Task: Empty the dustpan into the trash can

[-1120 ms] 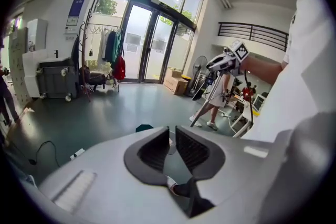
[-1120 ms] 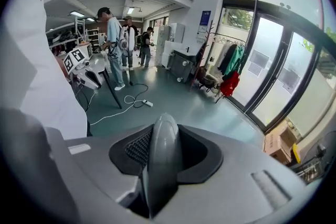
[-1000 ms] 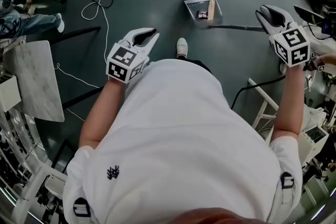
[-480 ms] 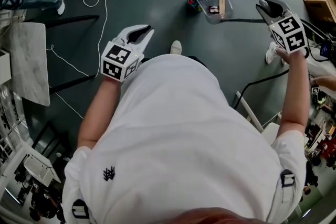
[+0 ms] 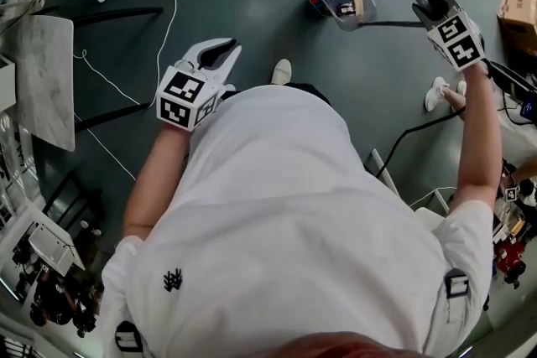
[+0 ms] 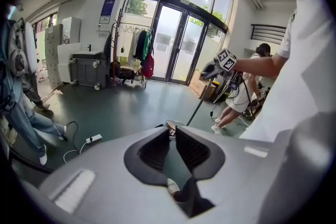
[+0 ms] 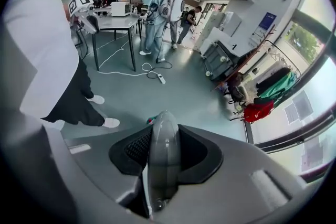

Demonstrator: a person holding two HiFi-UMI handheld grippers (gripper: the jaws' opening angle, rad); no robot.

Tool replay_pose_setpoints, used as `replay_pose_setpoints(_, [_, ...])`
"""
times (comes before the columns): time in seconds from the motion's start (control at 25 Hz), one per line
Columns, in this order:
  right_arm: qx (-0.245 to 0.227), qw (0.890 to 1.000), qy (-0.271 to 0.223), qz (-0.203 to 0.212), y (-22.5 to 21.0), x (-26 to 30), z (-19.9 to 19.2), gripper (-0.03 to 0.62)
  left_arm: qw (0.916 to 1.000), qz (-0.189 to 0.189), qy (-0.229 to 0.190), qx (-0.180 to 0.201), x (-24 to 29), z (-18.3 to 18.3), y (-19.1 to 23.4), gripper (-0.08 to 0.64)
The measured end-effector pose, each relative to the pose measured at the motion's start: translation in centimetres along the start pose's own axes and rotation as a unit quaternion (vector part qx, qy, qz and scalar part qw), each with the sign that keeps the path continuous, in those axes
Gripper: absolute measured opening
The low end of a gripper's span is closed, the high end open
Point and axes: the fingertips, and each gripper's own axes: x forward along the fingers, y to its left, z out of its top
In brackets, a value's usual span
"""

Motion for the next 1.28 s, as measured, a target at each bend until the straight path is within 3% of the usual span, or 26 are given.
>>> replay_pose_setpoints(0.32, [-0.092, 0.995, 0.045, 0.012, -0.7, 2.0, -0.3, 0.107, 0.9999, 0.007, 0.000, -0.011, 0.7, -0.3, 0.4, 0.095])
replay_pose_setpoints(0.52, [-0.171, 0.981, 0.084, 0.012, -0.8, 2.9, -0.5, 0.104, 0.9998, 0.010, -0.001, -0.014, 1.0, -0.5, 0.3, 0.095])
replay_pose_setpoints(0.84, [-0.325, 0.932, 0.160, 0.012, -0.3, 3.3, -0.4, 0.098, 0.9997, 0.011, -0.004, -0.020, 0.6, -1.4, 0.0, 0.095])
replay_pose_setpoints(1.28, [-0.403, 0.880, 0.250, -0.005, -3.0, 3.2, -4.2, 0.094, 0.9995, 0.013, -0.003, -0.029, -0.9, -3.1, 0.3, 0.095])
